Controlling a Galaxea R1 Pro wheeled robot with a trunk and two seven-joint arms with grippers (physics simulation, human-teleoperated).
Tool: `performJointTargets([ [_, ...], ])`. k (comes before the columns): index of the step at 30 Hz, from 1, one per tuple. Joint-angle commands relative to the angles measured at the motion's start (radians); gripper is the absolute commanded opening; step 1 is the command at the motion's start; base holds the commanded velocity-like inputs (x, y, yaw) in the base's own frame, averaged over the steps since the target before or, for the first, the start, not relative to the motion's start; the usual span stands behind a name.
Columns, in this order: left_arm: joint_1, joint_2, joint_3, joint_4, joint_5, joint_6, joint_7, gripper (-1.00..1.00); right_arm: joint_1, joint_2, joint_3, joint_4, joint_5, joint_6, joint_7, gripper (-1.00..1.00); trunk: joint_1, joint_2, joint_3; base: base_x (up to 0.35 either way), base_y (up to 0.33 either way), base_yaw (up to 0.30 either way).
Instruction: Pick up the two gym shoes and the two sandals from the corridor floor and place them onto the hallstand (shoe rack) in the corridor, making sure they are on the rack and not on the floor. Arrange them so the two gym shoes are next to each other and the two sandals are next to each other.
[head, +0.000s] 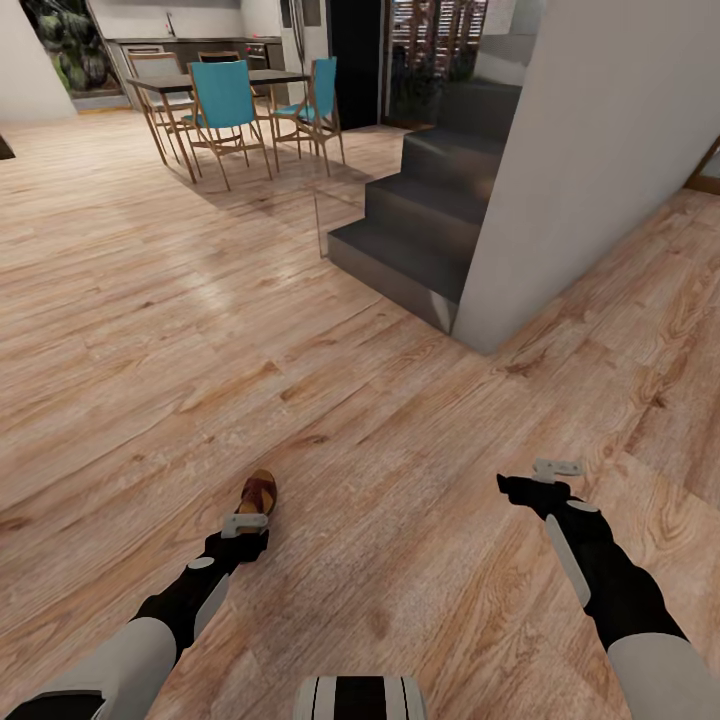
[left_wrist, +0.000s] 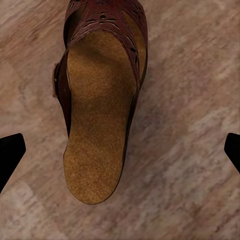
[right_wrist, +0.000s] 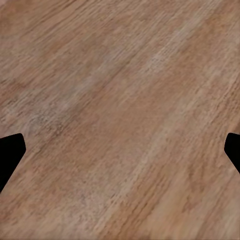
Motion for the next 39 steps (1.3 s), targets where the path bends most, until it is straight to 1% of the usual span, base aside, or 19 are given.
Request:
performJointTargets([
  [1, 0.0, 0.0, 0.002, 0.0, 0.0, -0.002, 0.001, 1.0, 0.0, 0.0, 0.001, 0.0, -0.01, 0.004, -0.005, 1.0, 0.0, 0.0, -0.001, 0.001, 0.0, -0.043],
  [13, 0.0, 0.0, 0.002, 0.001, 0.0, -0.002, 0.001, 1.0, 0.0, 0.0, 0.001, 0.003, -0.01, 0.005, -0.005, 1.0, 0.0, 0.0, -0.001, 0.0, 0.0, -0.118],
  [31, 0.0, 0.0, 0.002, 0.0, 0.0, -0.002, 0.001, 1.0, 0.0, 0.0, 0.001, 0.003, -0.01, 0.005, -0.005, 1.0, 0.0, 0.0, -0.001, 0.0, 0.002, -0.011],
  [39, 0.0, 0.0, 0.002, 0.001, 0.0, -0.002, 0.001, 1.0, 0.0, 0.0, 0.001, 0.003, -0.01, 0.004, -0.005, 1.0, 0.0, 0.0, -0.001, 0.0, 0.128, 0.0],
])
